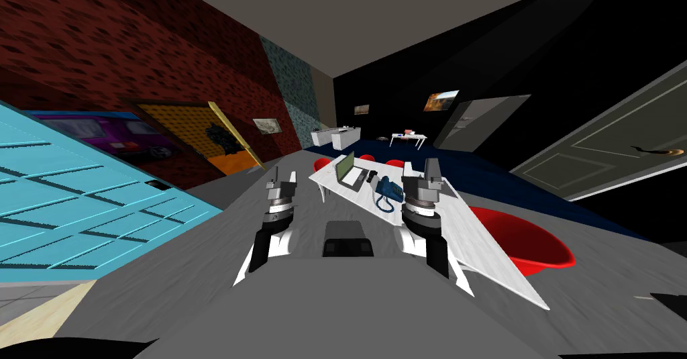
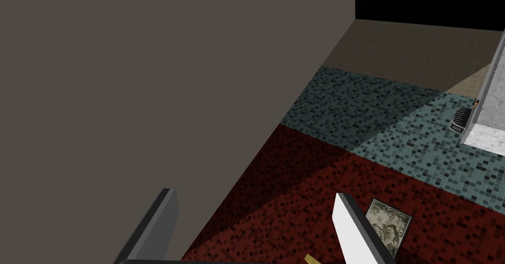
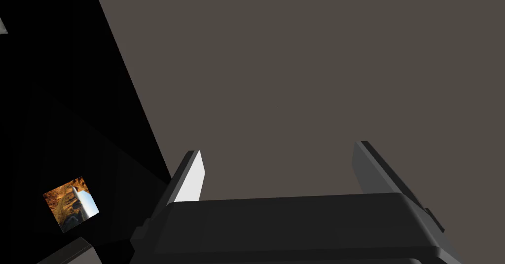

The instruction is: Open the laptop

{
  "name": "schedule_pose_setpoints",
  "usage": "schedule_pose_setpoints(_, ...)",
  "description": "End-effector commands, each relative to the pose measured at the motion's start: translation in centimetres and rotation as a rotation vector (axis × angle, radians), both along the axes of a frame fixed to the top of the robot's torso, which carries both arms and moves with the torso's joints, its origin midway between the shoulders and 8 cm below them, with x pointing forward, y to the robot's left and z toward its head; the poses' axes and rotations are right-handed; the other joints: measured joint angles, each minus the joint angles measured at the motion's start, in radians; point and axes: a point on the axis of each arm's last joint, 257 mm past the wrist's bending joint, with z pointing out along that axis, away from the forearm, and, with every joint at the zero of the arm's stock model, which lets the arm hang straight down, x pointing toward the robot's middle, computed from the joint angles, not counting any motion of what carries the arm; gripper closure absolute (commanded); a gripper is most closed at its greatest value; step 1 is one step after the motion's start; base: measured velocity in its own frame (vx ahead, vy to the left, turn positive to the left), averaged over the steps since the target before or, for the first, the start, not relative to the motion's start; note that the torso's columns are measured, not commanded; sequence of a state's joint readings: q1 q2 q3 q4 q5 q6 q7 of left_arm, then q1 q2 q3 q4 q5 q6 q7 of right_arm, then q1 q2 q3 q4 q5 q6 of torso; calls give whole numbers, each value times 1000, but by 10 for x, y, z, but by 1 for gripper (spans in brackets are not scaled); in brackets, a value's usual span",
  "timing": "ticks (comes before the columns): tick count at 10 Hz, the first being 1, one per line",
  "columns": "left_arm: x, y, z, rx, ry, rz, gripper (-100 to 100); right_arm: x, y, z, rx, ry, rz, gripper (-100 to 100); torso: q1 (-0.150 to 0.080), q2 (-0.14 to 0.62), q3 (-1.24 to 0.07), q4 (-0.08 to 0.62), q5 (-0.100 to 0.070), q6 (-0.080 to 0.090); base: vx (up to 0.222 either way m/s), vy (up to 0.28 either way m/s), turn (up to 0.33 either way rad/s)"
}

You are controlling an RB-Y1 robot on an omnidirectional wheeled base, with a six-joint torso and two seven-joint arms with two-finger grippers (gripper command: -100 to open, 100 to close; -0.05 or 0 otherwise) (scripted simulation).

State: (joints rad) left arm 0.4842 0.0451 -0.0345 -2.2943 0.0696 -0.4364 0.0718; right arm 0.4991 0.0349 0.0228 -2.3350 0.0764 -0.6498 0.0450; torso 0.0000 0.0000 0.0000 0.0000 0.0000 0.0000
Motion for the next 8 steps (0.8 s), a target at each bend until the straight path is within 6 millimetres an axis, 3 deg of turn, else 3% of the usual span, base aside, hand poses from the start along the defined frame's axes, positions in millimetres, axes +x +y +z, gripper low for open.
schedule_pose_setpoints(1, 0, 0, 0, 0, 0, 0, 0, 0, 0, 0, 0, 0, 0, 0, 0, 40, -82, 41, 0, 0, 0, 0, 0)
schedule_pose_setpoints(8, 0, 0, 0, 0, 0, 0, 0, 0, 0, 0, 0, 0, 0, 0, 0, 544, -1087, 544, 0, 0, 0, 0, 0)
